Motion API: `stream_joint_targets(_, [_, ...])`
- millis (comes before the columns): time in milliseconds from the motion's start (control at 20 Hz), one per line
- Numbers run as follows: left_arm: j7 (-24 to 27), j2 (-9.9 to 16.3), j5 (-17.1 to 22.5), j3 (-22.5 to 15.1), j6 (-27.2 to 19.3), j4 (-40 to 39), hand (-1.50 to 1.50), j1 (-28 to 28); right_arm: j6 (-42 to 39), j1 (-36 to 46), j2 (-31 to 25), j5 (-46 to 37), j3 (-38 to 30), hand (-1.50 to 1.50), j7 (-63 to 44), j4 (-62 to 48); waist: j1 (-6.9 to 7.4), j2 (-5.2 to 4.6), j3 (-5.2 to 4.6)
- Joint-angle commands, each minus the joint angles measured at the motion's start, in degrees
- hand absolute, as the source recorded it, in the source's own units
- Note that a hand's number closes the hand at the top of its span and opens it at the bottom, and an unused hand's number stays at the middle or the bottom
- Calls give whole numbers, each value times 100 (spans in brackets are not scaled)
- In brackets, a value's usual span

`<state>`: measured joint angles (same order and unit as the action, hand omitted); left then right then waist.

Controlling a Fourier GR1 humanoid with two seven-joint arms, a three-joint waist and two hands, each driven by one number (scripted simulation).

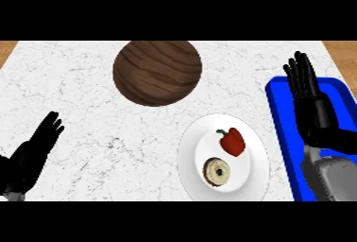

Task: Pick the cupcake from the plate and place it in the bowl

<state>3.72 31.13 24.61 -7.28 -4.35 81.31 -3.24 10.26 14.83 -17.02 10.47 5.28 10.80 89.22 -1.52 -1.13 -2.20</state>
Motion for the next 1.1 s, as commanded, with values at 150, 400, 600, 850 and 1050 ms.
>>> stream_joint_targets(150, [296, -47, -112, 299, -307, 321, 0, 820, -1968, 276, 607, 578, 2136, -150, -371, 658, 492, 146, 217])
stream_joint_targets(400, [254, -55, -65, 740, -749, 481, 0, 1223, -1047, -354, 786, -1242, 3428, -150, 27, 1682, 38, 194, 218])
stream_joint_targets(600, [489, 1, -86, 915, -534, 62, 0, 1248, -1309, -1733, -309, -1825, 4024, -150, 1265, 2486, -26, 152, 221])
stream_joint_targets(850, [253, -120, -247, 827, -672, 295, 0, 1424, -1163, -1529, -811, -2698, 3743, -150, 530, 3375, 90, 141, 216])
stream_joint_targets(1050, [60, -218, -344, 724, -880, 400, 0, 1513, -1633, -1532, -1880, -2615, 2803, -150, -291, 4352, 50, 144, 213])
